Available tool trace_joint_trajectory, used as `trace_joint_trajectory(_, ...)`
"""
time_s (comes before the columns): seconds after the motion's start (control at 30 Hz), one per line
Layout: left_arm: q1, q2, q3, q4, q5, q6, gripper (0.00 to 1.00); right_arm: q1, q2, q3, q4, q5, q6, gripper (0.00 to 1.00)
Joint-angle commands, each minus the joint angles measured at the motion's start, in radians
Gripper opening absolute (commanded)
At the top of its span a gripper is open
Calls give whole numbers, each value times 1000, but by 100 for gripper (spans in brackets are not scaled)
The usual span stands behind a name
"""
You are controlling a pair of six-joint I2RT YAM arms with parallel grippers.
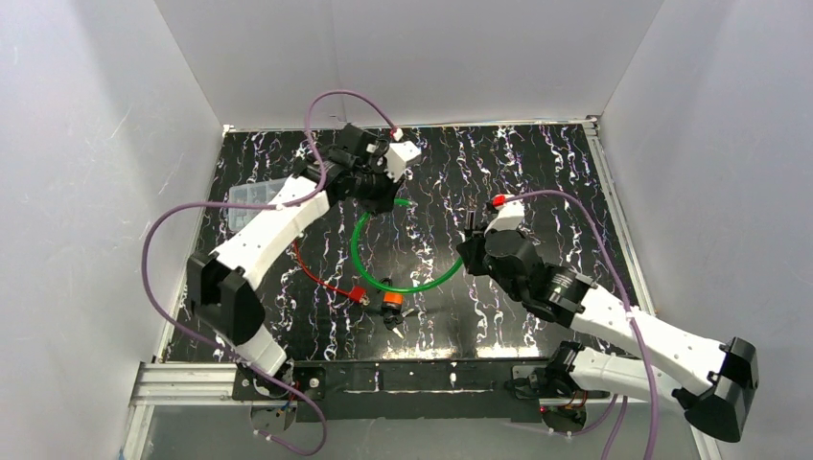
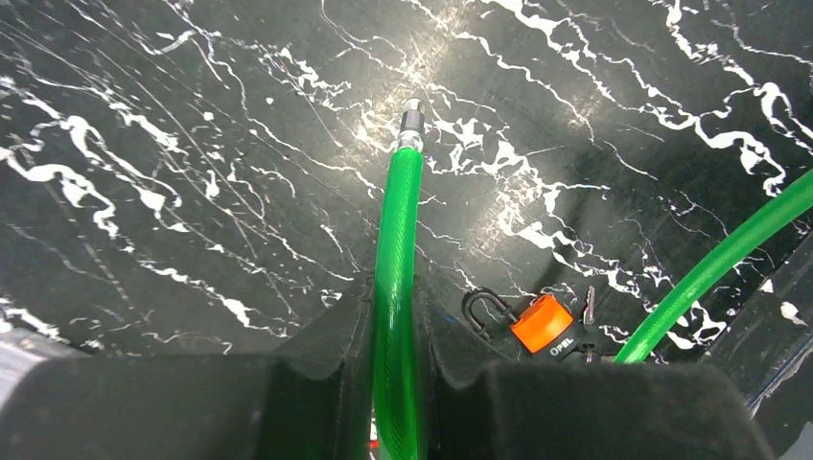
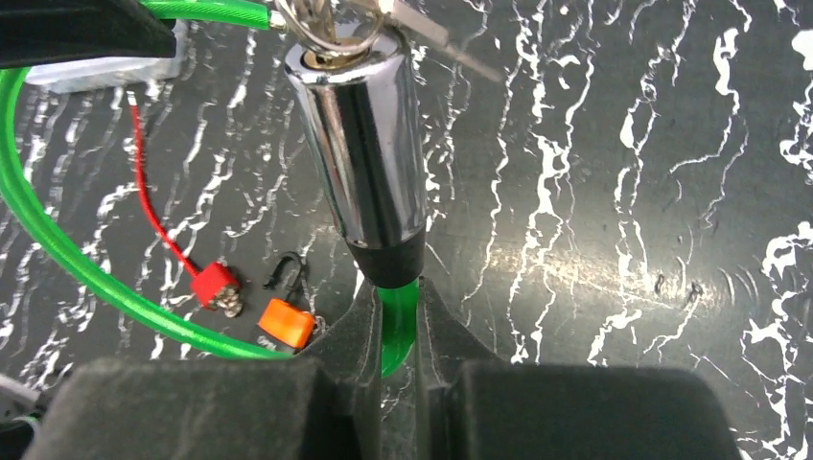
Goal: Unlock with the key
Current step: Place the lock at the center of the board.
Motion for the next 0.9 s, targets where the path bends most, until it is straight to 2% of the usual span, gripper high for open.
trace_joint_trajectory(0.0,28,83,50,-14,22,5,0,-64,62,40,-55,-5,64,1)
trace_joint_trajectory(0.1,43,175,109,-38,12,20,0,-122,142,59,-87,-68,77,1)
trace_joint_trajectory(0.23,53,267,147,-35,-1,47,0,-170,234,55,-36,-150,69,1)
trace_joint_trajectory(0.5,86,357,74,66,76,66,1,-234,462,118,20,-304,53,1)
trace_joint_trajectory(0.6,90,417,125,26,73,73,9,-253,519,146,23,-332,45,1)
trace_joint_trajectory(0.73,103,470,168,-12,94,63,34,-284,558,164,26,-382,26,3)
trace_joint_trajectory(0.87,114,478,147,-17,106,50,41,-302,594,169,20,-412,8,16)
